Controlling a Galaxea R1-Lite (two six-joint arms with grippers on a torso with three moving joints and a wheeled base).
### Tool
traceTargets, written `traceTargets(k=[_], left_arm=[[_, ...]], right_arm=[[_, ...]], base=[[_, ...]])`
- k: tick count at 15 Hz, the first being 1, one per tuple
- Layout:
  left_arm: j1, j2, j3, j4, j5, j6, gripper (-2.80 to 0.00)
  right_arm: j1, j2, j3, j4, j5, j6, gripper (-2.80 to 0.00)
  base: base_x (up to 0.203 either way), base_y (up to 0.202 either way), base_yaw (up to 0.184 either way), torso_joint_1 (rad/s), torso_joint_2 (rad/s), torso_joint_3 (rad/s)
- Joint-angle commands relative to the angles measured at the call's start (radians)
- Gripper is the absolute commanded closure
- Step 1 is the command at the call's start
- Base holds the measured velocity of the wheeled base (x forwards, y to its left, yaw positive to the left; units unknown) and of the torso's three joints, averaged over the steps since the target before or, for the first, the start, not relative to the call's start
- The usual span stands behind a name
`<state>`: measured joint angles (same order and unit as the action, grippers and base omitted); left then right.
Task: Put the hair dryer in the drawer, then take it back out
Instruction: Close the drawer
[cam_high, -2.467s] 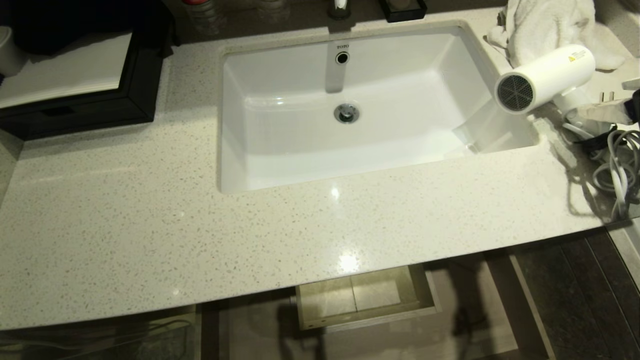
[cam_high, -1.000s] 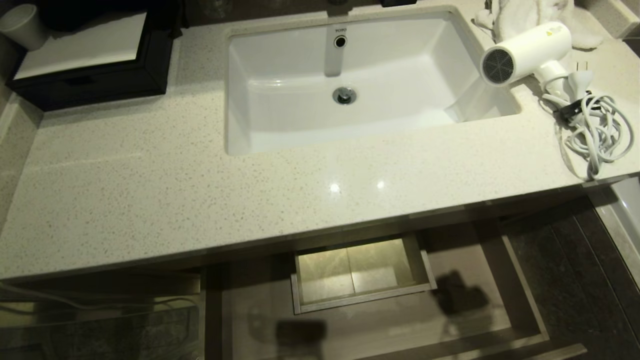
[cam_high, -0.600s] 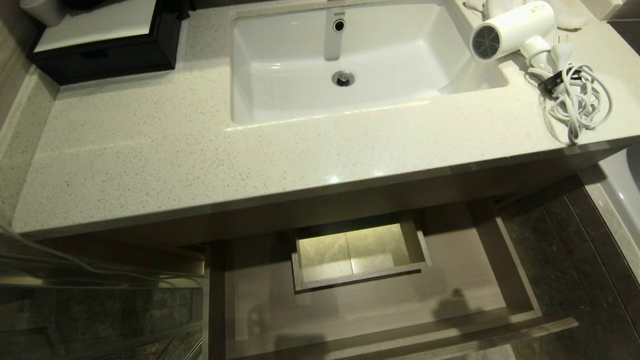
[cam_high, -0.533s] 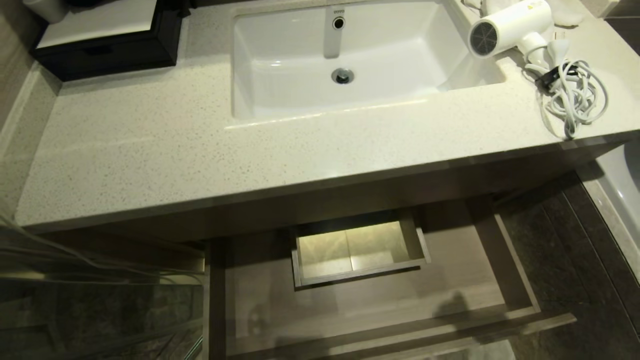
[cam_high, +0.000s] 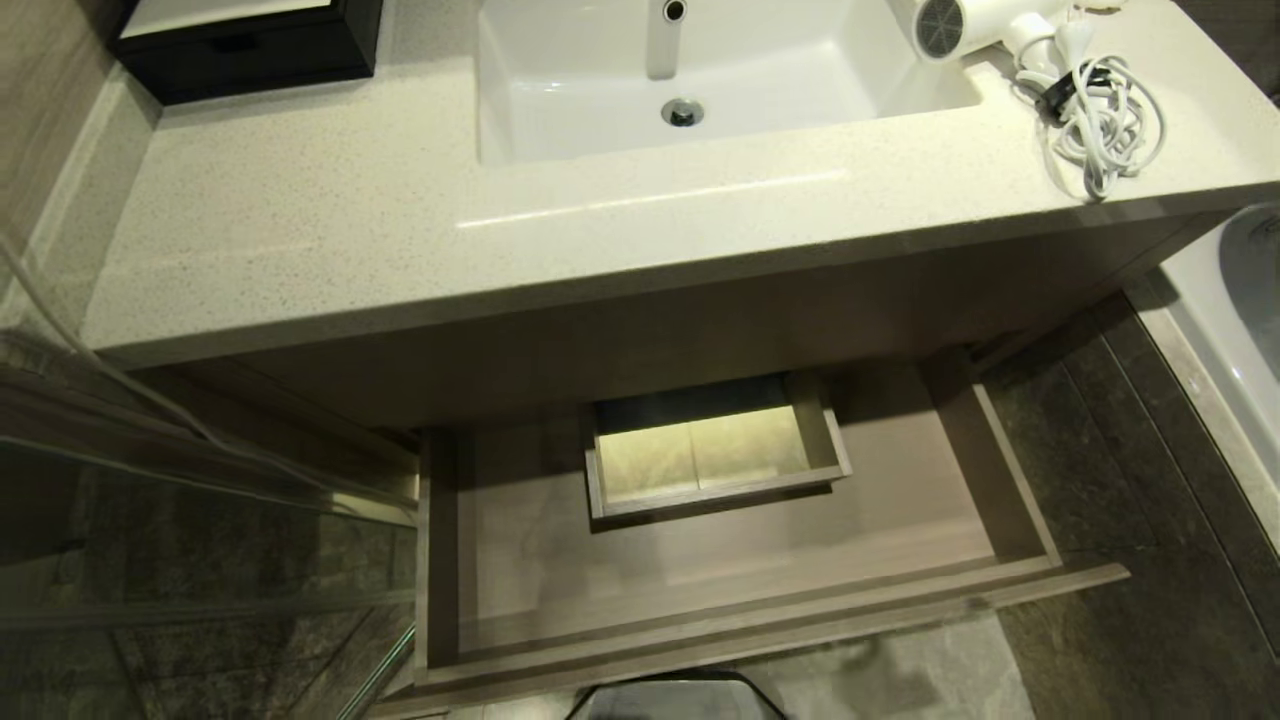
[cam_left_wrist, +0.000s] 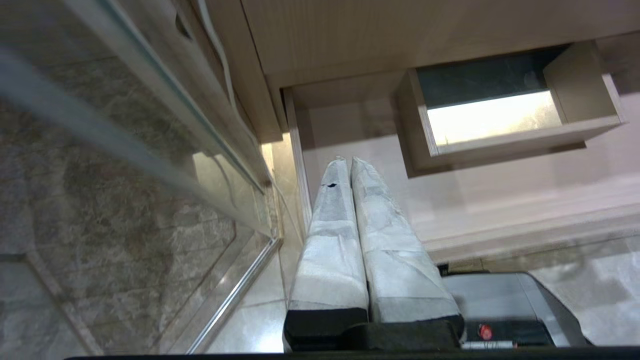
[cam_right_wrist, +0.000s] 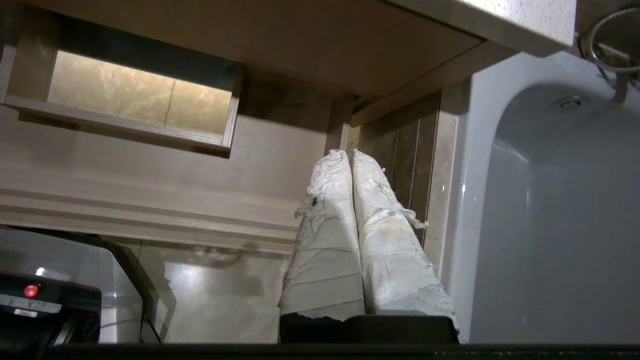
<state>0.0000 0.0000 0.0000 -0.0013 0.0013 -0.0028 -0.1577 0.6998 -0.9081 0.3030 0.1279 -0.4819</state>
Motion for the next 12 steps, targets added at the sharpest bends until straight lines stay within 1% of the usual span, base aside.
traceTargets(k=[1,6,12], left_arm=[[0.0,0.0,0.002,0.0,0.0,0.0,0.0],[0.0,0.0,0.002,0.0,0.0,0.0,0.0],[0.0,0.0,0.002,0.0,0.0,0.001,0.0]], right_arm=[[-0.011,-0.002,0.002,0.002,0.001,-0.003,0.0],[-0.016,-0.019,0.013,0.002,0.001,-0.003,0.0],[-0.02,-0.028,0.021,0.002,0.001,-0.003,0.0]], base=[[0.0,0.0,0.0,-0.275,0.02,-0.262],[0.0,0.0,0.0,-0.26,-0.02,-0.284],[0.0,0.0,0.0,-0.218,-0.09,-0.315]])
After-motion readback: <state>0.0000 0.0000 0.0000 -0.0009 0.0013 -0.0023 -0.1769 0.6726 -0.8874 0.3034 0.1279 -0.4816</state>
